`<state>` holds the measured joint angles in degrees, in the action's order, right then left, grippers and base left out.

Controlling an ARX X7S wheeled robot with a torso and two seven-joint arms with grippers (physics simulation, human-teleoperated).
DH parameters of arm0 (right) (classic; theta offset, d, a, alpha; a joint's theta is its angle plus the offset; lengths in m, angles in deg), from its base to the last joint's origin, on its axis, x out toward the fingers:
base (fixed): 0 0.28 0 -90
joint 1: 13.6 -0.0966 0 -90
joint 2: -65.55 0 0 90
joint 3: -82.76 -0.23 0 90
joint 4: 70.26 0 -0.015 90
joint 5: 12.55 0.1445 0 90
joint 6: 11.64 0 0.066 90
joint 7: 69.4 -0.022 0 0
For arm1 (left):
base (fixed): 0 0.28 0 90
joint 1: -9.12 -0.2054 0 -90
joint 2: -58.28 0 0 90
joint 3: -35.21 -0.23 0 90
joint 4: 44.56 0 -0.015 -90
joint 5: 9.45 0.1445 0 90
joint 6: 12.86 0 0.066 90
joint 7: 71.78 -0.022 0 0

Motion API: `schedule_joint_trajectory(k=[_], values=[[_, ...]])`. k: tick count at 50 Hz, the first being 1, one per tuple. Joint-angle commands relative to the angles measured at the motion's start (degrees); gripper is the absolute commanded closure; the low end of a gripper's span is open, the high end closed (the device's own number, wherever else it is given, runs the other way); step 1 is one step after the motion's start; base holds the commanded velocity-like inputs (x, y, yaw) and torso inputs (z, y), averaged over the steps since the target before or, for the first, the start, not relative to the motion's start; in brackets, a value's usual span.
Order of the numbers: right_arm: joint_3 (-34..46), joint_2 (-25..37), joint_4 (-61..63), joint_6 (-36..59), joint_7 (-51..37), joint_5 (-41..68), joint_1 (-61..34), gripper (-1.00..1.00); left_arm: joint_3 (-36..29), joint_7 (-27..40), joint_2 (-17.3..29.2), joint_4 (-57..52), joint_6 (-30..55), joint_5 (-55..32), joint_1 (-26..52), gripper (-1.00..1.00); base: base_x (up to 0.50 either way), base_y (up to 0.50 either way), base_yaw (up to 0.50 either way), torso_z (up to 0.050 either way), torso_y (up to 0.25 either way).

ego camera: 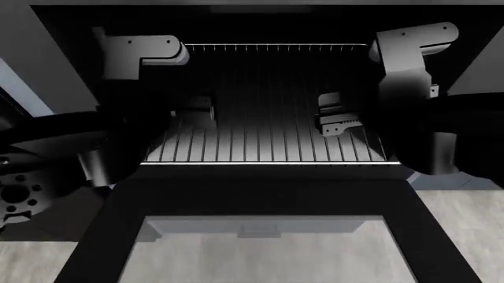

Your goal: Fully slide the oven rack out.

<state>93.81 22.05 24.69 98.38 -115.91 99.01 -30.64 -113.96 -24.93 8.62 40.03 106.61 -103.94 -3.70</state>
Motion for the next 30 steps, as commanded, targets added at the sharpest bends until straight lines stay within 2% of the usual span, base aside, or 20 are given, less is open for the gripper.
schedule_joint_trajectory(k=[1, 30], values=[[0.3, -2.1, -3.4, -0.2, 1.3, -0.4, 1.6, -1.0, -1.9, -2.2, -1.5, 4.3, 0.6, 2.6, -0.6, -1.0, 0.0, 0.0, 0.0, 0.0, 0.0], [1.7, -6.3, -8.7, -1.9, 2.9, -2.8, 6.9, -1.0, -4.2, -4.0, -2.7, 7.0, -0.5, 5.5, -4.6, -1.0, 0.0, 0.0, 0.0, 0.0, 0.0]])
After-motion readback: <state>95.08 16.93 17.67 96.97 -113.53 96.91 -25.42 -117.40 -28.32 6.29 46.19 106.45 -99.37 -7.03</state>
